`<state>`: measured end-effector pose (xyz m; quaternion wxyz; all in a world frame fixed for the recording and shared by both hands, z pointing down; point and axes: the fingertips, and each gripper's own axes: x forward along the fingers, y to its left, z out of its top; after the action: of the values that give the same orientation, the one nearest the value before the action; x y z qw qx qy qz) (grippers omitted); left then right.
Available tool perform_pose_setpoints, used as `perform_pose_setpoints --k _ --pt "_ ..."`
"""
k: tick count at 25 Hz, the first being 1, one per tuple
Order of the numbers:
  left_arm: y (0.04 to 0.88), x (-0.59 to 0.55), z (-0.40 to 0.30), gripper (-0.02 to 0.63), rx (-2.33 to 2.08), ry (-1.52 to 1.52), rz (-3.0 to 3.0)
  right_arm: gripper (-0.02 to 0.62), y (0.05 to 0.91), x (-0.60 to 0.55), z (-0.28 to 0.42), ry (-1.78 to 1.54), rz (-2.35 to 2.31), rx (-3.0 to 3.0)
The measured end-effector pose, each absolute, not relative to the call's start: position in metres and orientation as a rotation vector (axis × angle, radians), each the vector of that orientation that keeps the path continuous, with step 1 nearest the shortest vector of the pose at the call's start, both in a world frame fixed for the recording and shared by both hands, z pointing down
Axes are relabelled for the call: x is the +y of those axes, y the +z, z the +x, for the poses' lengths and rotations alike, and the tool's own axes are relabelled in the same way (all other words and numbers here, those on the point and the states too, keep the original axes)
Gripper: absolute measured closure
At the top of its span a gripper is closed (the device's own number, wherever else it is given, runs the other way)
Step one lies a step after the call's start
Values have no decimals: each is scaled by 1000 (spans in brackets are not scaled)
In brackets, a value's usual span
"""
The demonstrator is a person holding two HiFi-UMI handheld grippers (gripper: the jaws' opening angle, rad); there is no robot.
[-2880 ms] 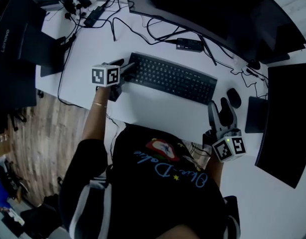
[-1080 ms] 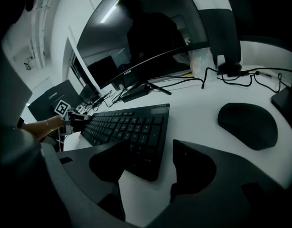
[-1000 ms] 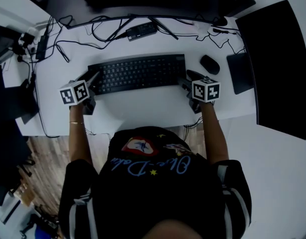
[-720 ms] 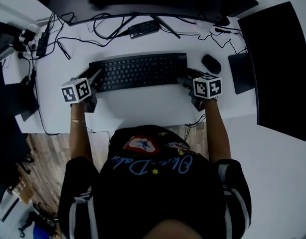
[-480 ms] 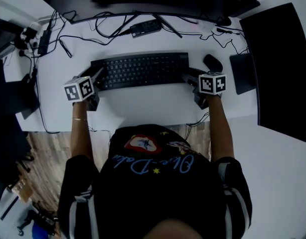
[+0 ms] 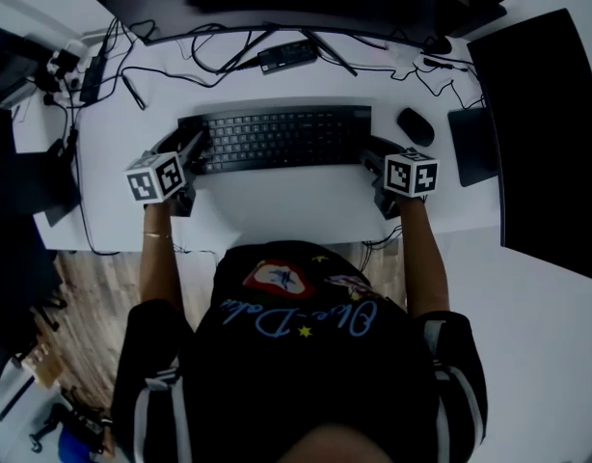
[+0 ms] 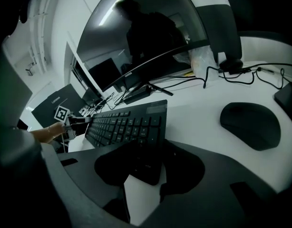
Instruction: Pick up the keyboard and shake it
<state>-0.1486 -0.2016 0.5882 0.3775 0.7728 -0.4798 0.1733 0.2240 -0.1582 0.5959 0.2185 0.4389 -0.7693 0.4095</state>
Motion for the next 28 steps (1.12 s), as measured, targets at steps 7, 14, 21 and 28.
perform_pose_setpoints --k 7,14,21,28 --pt "560 -199 -151 371 -1283 377 2033 446 573 -161 225 1000 1299 -2206" --pt "504 -208 -149 374 -1342 268 2183 446 519 -169 228 755 1390 -2316" --pt "447 -210 -146 377 -1393 199 2330 446 477 -170 229 569 1456 -2400" --pt "408 -207 -149 379 -1436 91 2419 447 432 -170 228 344 1511 -2481"
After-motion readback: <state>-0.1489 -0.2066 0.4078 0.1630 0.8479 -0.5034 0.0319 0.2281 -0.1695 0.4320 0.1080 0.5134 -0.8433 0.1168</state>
